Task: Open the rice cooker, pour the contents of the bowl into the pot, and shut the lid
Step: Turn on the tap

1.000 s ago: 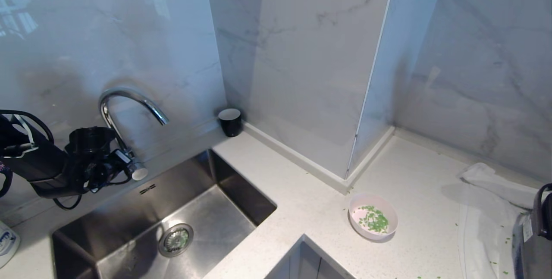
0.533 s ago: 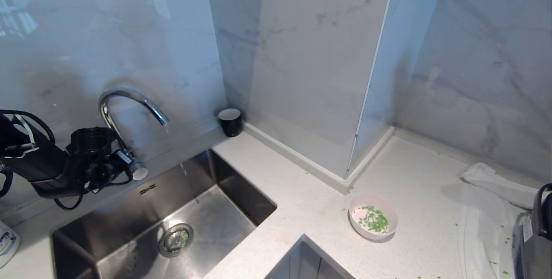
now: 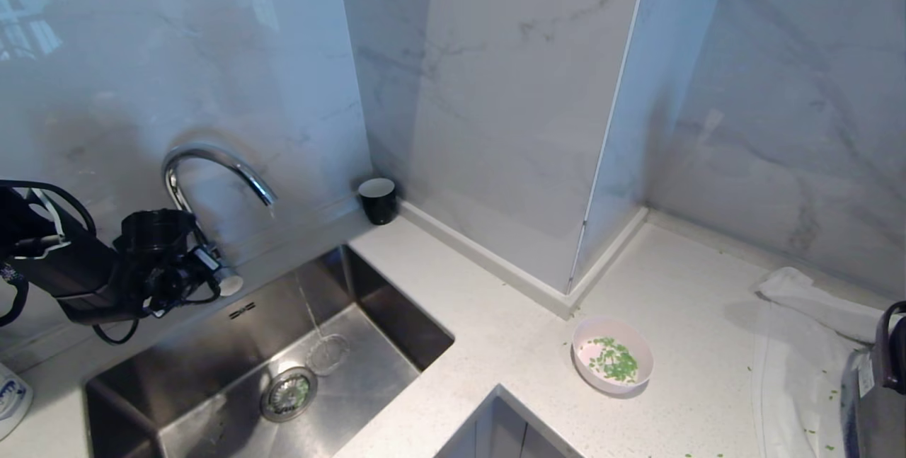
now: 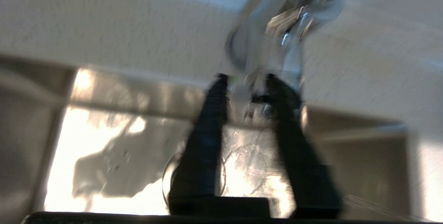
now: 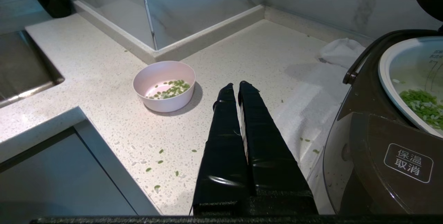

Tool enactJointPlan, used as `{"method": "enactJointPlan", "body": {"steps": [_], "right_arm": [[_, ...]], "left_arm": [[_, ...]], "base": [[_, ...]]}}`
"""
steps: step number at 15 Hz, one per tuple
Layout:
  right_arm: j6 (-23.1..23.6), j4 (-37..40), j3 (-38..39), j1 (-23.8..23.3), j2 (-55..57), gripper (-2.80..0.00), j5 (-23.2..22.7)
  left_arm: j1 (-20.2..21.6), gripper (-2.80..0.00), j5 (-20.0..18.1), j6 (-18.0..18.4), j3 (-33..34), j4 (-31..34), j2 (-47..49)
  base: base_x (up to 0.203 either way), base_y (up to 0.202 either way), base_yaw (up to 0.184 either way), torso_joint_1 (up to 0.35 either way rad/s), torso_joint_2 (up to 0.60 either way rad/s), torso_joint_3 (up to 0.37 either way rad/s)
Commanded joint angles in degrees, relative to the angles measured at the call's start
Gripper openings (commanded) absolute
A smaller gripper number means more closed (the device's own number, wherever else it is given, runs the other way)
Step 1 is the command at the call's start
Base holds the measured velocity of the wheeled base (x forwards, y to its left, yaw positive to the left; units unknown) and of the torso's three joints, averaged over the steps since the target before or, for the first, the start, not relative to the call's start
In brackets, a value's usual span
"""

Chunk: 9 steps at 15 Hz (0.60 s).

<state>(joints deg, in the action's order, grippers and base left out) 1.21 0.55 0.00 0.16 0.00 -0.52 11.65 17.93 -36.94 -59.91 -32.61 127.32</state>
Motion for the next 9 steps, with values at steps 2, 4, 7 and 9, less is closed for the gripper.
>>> {"method": "enactJointPlan", "body": {"steps": [2,4,7,9], "right_arm": [[0.02,0.07,0.00,0.02,0.00,-2.80,-0.01],[0.02,0.04,0.00,0.02,0.00,-2.80,-0.01],[0.02,0.05,0.00,0.02,0.00,-2.80,-0.01],[0.02,-0.02,0.00,0.02,0.00,-2.80,-0.01]], "left_arm": [[0.04,0.00,0.14,-0.33,-0.09,-0.62,0.12],[0.04,0.00,0.09,-0.50,-0.12,-0.62,0.12],[0.02,0.00,0.09,-0.68,-0.14,-0.62,-0.32],[-0.18,0.00,-0.05,-0.89,0.62,-0.62,-1.88]], "base": [[0.000,0.000,0.000,0.000,0.00,0.000],[0.000,0.000,0.000,0.000,0.00,0.000],[0.000,0.000,0.000,0.000,0.00,0.000],[0.000,0.000,0.000,0.000,0.00,0.000]]}}
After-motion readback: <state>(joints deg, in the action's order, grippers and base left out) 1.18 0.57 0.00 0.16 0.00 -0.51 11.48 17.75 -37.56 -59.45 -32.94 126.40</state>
